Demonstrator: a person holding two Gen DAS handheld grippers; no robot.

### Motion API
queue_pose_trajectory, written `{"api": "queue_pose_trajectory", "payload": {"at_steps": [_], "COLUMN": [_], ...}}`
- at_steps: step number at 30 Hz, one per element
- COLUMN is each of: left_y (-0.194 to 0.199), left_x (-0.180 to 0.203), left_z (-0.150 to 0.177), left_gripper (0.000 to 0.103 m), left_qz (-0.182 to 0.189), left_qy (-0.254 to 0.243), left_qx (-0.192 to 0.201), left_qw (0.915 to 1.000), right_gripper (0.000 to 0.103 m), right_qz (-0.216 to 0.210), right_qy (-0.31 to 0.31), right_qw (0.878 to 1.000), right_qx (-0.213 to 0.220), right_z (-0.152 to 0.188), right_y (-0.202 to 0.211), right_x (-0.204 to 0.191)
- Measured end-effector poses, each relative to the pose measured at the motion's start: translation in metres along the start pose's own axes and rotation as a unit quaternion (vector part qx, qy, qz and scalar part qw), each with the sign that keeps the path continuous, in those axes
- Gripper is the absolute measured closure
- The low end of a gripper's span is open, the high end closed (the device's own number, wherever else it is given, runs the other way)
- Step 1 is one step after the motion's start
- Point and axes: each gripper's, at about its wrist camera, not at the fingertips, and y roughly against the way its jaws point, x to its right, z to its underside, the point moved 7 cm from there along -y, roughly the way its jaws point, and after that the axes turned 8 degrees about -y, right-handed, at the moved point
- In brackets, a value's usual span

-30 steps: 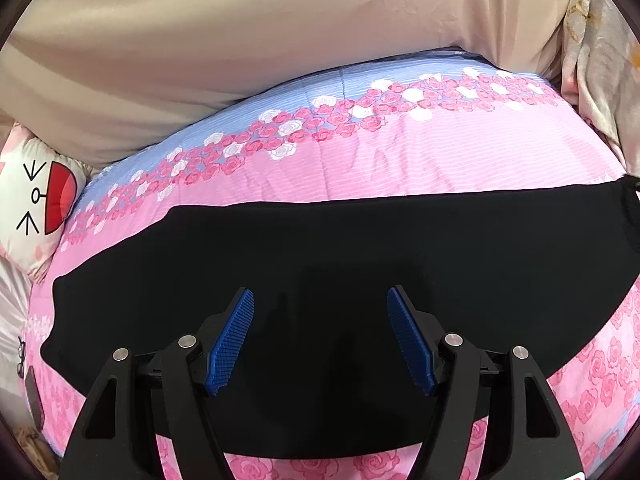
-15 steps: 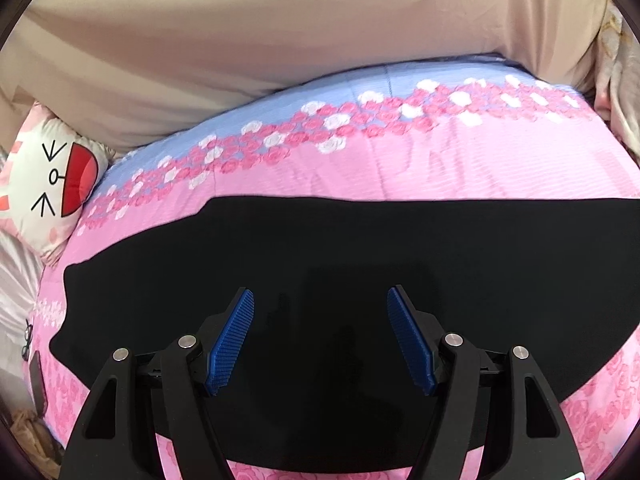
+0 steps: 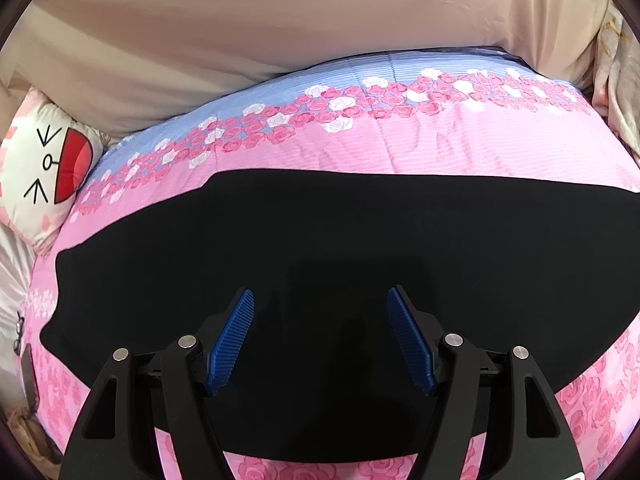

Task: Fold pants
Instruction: 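Grasp the pants edge with the right tool while the left tool rests open on the pants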

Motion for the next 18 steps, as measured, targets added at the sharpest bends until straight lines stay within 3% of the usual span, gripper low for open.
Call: {"api": "queue_pose_trajectory", "payload": {"at_steps": [2,4,5,7,9,12,13,14,16,18], "left_y": [0.001,0.000,0.000,0.004,0.010,0.017,0.018,0.019,0.020,0.020], "left_x": [0.001,0.006,0.010,0.014,0.015,0.015,0.015,0.014,0.012,0.005], "left_z": [0.001,0.001,0.001,-0.001,-0.002,-0.004,-0.004,-0.005,-0.005,-0.004], "left_gripper": [0.036,0.036,0.036,0.036,0.036,0.036,0.036,0.036,0.036,0.036], "left_qz": [0.006,0.011,0.012,0.008,0.006,0.012,0.012,0.011,0.006,-0.010], "left_qy": [0.001,-0.005,-0.010,-0.018,-0.020,-0.017,-0.016,-0.016,-0.016,-0.017], "left_qx": [0.002,0.002,0.003,0.009,0.017,0.025,0.027,0.029,0.032,0.032], "left_qw": [1.0000,0.9999,0.9999,0.9998,0.9996,0.9995,0.9994,0.9994,0.9993,0.9993], "right_gripper": [0.082,0.083,0.087,0.083,0.081,0.084,0.084,0.086,0.086,0.081], "right_qz": [-0.025,0.024,0.024,0.043,-0.004,-0.032,0.003,0.022,0.010,0.012], "right_qy": [0.020,0.055,0.048,0.015,0.017,0.046,0.059,0.052,-0.012,-0.046], "right_qw": [0.999,0.997,0.998,0.999,1.000,0.998,0.996,0.996,0.999,0.999], "right_qx": [-0.024,-0.049,-0.041,-0.006,0.008,-0.043,-0.064,-0.065,-0.050,-0.028], "right_z": [0.015,0.026,0.023,0.007,-0.003,0.003,0.007,0.006,-0.007,-0.013], "right_y": [-0.006,-0.031,-0.033,-0.013,0.002,-0.027,-0.050,-0.068,-0.066,-0.050], "right_x": [-0.019,-0.015,-0.014,-0.015,-0.040,-0.062,-0.057,-0.047,-0.040,-0.048]}}
